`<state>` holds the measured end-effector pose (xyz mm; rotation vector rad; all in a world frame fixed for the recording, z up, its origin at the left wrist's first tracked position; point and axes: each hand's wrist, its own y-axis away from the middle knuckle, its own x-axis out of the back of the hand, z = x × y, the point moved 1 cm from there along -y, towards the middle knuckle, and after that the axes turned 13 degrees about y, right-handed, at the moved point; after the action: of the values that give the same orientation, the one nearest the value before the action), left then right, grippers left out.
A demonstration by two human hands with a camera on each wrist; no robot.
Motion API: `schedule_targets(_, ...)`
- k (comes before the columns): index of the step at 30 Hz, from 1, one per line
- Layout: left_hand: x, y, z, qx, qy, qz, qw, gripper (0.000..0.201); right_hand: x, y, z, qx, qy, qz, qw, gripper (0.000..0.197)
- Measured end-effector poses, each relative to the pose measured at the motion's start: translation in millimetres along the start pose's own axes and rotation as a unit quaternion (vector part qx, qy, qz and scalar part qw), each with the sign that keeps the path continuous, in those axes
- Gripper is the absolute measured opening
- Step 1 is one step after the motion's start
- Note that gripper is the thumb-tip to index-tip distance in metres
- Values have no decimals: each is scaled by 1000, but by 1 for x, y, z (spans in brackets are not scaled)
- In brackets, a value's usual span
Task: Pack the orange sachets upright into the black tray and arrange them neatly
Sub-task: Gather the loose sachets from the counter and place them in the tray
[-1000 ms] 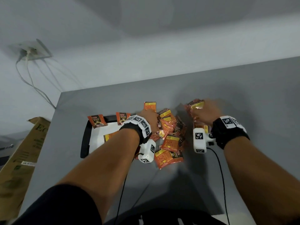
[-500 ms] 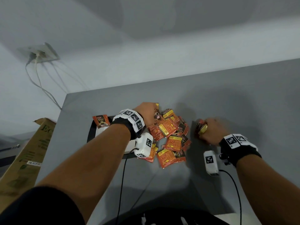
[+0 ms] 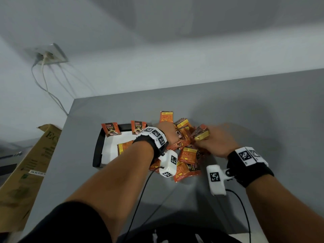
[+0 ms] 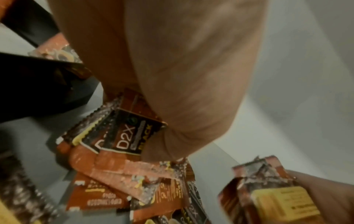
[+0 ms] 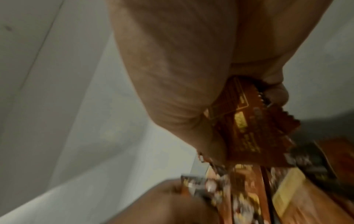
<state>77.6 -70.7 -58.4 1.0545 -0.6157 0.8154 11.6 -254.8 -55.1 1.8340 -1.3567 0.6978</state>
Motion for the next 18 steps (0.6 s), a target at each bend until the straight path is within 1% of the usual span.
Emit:
schedule_targets(2, -2, -2, 1, 2, -8, 1, 1000, 16, -17, -1, -6, -3, 46, -54, 997, 11)
schedule_targets(3, -3, -2, 2, 4, -13, -1, 1000, 15, -25, -2, -7, -19, 69, -69, 995, 21)
schedule_targets(5, -4, -2, 1, 13, -18, -1, 1000, 16, -39, -3, -6, -58, 121, -76, 988, 49)
schedule_targets(6, -4, -3, 0, 14, -18, 2, 1000, 17, -44, -4, -6, -70, 140, -74, 985, 58)
schedule_targets(7, -4, -3, 0, 13, -20, 5, 1000, 18, -47, -5, -6, -71, 154, -66, 983, 63)
schedule_targets(11, -1, -3, 2, 3, -15, 19, 1000, 16, -54, -4, -11, -68, 170, -42, 982, 64)
schedule_targets(13, 3, -1, 0, -5, 16, 30, 999, 16, -56, -1, -15, -66, 180, -42, 981, 63)
schedule_targets(15, 9, 4, -2, -27, 60, 49, 997, 17, -58, 1, -16, -67, 183, -40, 980, 69)
schedule_targets(18, 18, 12, -6, -57, 116, 75, 989, 35, -58, 3, -17, -69, 181, -28, 981, 71)
